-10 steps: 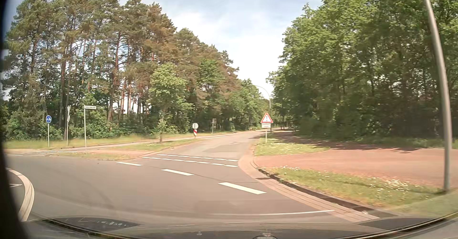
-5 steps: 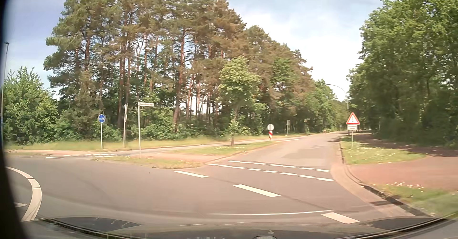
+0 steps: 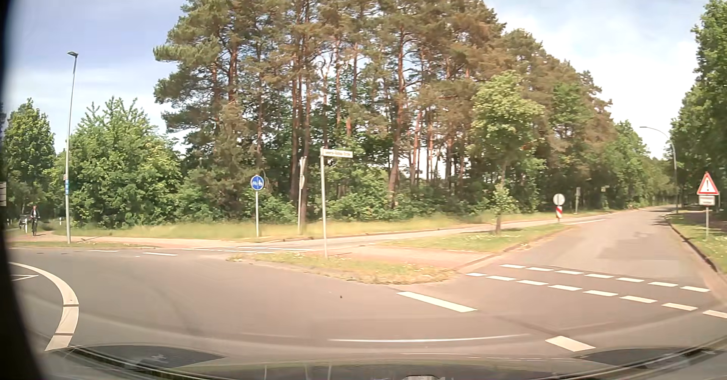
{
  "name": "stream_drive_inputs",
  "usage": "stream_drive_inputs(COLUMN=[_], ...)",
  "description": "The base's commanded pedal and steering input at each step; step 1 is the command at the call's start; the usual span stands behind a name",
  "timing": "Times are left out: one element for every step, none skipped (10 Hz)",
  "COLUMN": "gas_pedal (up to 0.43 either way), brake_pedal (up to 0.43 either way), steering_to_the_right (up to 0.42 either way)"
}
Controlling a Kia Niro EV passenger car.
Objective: Follow the waypoints while adhering to traffic rules and regulations
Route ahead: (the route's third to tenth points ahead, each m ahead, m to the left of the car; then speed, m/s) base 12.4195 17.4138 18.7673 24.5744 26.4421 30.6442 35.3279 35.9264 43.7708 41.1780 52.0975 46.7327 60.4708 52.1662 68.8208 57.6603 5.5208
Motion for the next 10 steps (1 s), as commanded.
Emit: stream_drive_inputs(gas_pedal=[0.130,0.130,0.130,0.130,0.130,0.118,0.118,0.118,0.118,0.118], brake_pedal=[0.000,0.000,0.000,0.000,0.000,0.000,0.000,0.000,0.000,0.000], steering_to_the_right=[-0.401,-0.400,-0.397,-0.393,-0.389,-0.385,-0.380,-0.376,-0.376,-0.374])
